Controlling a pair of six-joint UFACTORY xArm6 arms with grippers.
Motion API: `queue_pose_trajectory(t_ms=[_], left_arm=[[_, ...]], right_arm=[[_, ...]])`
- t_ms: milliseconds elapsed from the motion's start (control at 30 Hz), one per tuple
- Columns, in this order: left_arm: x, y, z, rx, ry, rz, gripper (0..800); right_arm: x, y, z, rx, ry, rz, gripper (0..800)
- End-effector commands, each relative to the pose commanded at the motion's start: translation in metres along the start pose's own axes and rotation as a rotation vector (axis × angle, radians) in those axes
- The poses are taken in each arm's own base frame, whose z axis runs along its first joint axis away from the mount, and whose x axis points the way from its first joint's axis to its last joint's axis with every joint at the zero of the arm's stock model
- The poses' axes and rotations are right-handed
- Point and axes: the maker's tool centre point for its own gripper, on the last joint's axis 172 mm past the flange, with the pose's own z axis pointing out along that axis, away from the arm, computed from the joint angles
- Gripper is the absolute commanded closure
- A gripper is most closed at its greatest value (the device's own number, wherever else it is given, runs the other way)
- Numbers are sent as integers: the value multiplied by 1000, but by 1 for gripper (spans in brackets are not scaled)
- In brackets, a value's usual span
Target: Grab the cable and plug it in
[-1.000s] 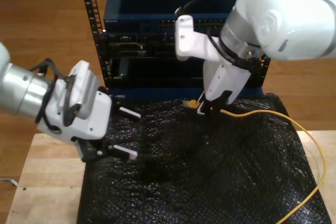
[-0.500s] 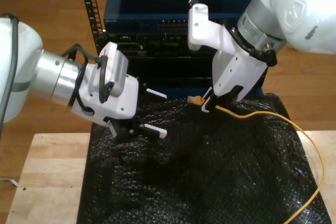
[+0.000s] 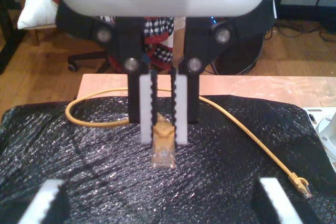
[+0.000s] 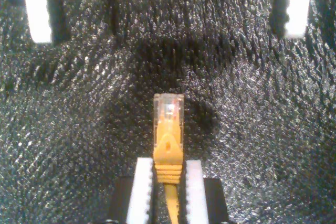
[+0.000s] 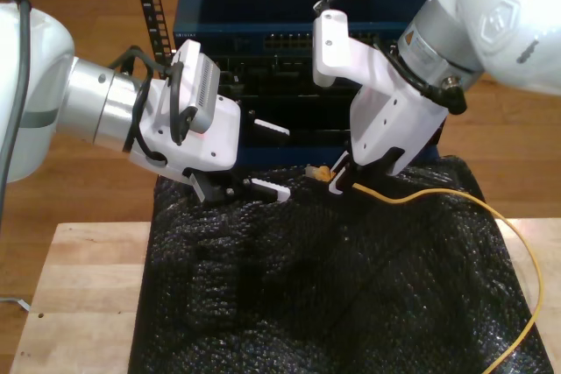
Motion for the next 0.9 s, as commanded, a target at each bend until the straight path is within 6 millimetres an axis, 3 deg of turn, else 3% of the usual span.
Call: queue_pose_trajectory(t_ms=[267, 900], left_arm=[[1, 3, 0, -7, 5, 2, 13], [6, 2, 1, -4, 27, -1, 197]], right_arm=[[4, -1, -7, 16, 57, 42, 796], [11, -14, -5, 61, 73, 39, 796]])
